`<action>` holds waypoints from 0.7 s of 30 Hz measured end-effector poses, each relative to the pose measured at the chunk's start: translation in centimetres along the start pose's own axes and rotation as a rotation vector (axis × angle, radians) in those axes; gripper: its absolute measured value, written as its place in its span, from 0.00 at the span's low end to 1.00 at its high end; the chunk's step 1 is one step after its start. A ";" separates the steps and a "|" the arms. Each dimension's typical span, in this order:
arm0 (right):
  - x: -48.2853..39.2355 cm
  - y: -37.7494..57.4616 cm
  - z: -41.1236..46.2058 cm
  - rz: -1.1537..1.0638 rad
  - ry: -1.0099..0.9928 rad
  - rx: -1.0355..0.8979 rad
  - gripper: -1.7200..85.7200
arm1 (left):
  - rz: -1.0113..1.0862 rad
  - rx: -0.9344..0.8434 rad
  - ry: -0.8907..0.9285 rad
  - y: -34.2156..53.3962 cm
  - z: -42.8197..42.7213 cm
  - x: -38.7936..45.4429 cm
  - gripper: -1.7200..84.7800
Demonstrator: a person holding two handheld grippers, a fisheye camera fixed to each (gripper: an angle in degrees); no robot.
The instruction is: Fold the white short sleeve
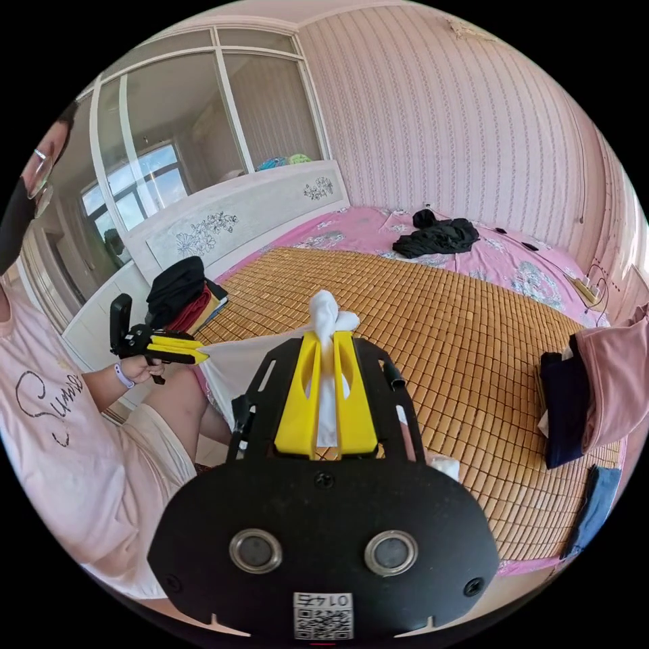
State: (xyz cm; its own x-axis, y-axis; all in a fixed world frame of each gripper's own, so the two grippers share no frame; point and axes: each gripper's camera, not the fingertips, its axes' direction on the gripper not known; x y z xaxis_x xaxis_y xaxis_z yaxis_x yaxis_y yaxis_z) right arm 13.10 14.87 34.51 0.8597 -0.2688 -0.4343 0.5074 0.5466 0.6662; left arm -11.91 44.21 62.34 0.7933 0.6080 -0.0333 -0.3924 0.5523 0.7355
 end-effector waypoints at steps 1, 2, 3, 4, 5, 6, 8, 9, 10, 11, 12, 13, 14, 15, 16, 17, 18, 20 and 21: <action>-0.5 -0.1 -0.4 -0.006 -0.018 0.016 0.05 | -0.013 0.024 -0.039 0.4 -1.8 0.6 0.02; -1.6 -0.4 -1.0 -0.026 -0.053 0.043 0.05 | -0.019 0.034 -0.055 0.7 -2.6 0.9 0.02; -2.9 -0.9 -1.3 -0.049 -0.082 0.064 0.05 | -0.038 0.052 -0.085 1.3 -4.3 1.4 0.02; -3.6 -1.2 -1.4 -0.063 -0.096 0.073 0.05 | -0.067 0.070 -0.119 2.0 -6.0 1.7 0.02; -5.1 -1.9 -1.3 -0.100 -0.128 0.086 0.05 | -0.084 0.080 -0.134 2.4 -6.8 1.8 0.02; -6.7 -2.8 -1.1 -0.142 -0.164 0.097 0.05 | -0.121 0.095 -0.164 3.3 -8.6 2.0 0.02; -9.3 -4.5 -0.5 -0.212 -0.244 0.107 0.05 | -0.187 0.112 -0.220 4.8 -11.2 2.2 0.01; -11.1 -5.8 0.2 -0.250 -0.311 0.109 0.05 | -0.242 0.099 -0.255 5.8 -12.7 2.1 0.01; -12.0 -6.6 0.6 -0.268 -0.349 0.107 0.05 | -0.289 0.084 -0.304 6.9 -14.3 2.1 0.02; -14.1 -8.1 1.5 -0.309 -0.424 0.099 0.05 | -0.310 0.079 -0.334 7.5 -15.0 2.2 0.02; -16.6 -9.8 2.4 -0.373 -0.478 0.089 0.05 | -0.355 0.073 -0.395 8.6 -16.5 2.2 0.02; -17.9 -10.6 2.9 -0.405 -0.491 0.084 0.05 | -0.399 0.075 -0.452 9.6 -18.0 2.1 0.02; -20.5 -12.3 3.8 -0.471 -0.508 0.069 0.05 | -0.419 0.082 -0.481 10.1 -18.8 2.1 0.02; -23.3 -14.3 4.7 -0.537 -0.520 0.058 0.05 | -0.455 0.103 -0.545 10.8 -20.5 1.8 0.02; -24.6 -15.3 5.2 -0.566 -0.520 0.052 0.05 | -0.480 0.119 -0.613 11.0 -22.1 1.3 0.02; -27.3 -17.6 6.5 -0.609 -0.515 0.024 0.05 | -0.489 0.123 -0.647 11.0 -22.9 0.8 0.03; -29.8 -20.2 8.4 -0.613 -0.515 -0.031 0.06 | -0.513 0.123 -0.709 10.8 -24.3 -0.5 0.03; -32.9 -23.9 12.3 -0.547 -0.538 -0.118 0.07 | -0.589 0.100 -0.768 10.5 -25.8 -3.9 0.06; -34.6 -25.7 15.1 -0.483 -0.515 -0.175 0.09 | -0.666 0.102 -0.804 10.6 -26.4 -6.4 0.08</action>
State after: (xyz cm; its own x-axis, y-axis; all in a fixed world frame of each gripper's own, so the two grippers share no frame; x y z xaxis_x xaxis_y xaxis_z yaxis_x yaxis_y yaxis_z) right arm -28.77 -1.86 41.62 0.4824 -0.8278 -0.2865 0.8576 0.3797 0.3467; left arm -33.48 61.20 52.43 0.9248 -0.3798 -0.0203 0.2485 0.5628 0.7883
